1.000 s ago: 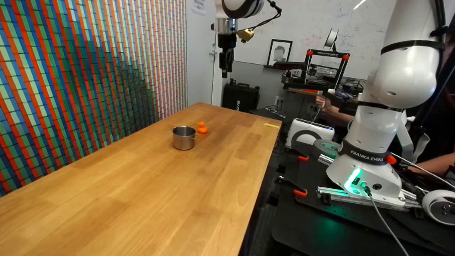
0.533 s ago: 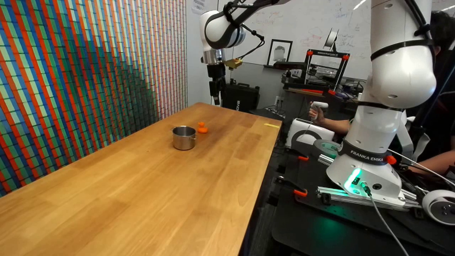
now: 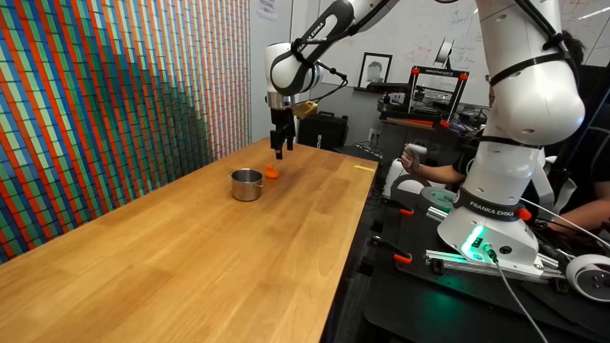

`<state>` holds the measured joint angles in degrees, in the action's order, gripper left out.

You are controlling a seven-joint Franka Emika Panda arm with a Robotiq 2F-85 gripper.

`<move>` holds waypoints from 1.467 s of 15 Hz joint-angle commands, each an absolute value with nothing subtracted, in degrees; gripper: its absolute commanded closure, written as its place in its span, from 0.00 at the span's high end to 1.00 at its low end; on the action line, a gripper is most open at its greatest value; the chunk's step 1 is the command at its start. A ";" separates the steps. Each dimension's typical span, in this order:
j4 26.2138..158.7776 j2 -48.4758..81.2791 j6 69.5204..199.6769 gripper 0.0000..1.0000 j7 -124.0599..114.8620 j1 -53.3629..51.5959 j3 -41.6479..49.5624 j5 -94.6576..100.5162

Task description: Pick up the orange object and put it in the bowl

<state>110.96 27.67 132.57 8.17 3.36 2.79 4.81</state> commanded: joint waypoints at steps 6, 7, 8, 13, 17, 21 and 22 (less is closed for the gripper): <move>106.98 36.62 143.38 1.00 5.29 3.22 1.59 3.81; 106.36 37.59 144.24 1.00 5.10 3.15 1.45 3.87; 106.00 38.35 144.95 1.00 5.02 3.06 1.39 4.05; 104.15 41.60 146.59 0.49 4.72 3.41 1.27 3.75; 103.22 41.63 145.93 0.21 4.79 3.63 1.39 3.80; 101.20 40.08 141.76 0.19 4.99 4.18 1.07 3.07; 100.63 38.99 139.54 0.19 5.33 4.54 0.56 2.42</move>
<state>104.35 39.87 145.02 5.01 3.57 1.52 4.63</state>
